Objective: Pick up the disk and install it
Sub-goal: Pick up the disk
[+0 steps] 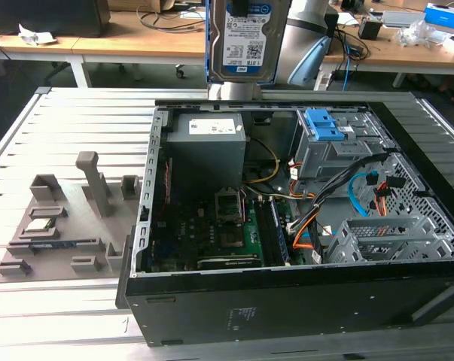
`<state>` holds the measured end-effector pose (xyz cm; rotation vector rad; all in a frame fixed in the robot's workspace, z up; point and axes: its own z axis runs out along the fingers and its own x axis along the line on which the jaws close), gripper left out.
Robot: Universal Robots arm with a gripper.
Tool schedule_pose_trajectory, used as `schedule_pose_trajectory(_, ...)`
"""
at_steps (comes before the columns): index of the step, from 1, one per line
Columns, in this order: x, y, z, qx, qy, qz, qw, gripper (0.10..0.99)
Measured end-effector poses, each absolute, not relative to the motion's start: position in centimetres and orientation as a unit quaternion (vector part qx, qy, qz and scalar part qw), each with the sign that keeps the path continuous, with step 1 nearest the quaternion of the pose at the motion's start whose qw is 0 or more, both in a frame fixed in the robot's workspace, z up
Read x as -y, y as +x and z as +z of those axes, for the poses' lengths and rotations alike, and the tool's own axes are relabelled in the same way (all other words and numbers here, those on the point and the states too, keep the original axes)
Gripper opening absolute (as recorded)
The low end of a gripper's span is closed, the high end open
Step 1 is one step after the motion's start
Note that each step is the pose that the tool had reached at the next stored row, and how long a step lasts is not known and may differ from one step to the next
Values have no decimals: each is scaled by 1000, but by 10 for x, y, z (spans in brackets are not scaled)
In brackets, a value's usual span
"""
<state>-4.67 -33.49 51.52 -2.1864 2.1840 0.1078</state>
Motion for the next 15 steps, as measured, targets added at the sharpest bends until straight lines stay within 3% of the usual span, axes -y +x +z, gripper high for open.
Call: schedule_pose_trajectory(15,381,-47,512,-706,-707,27,17,365)
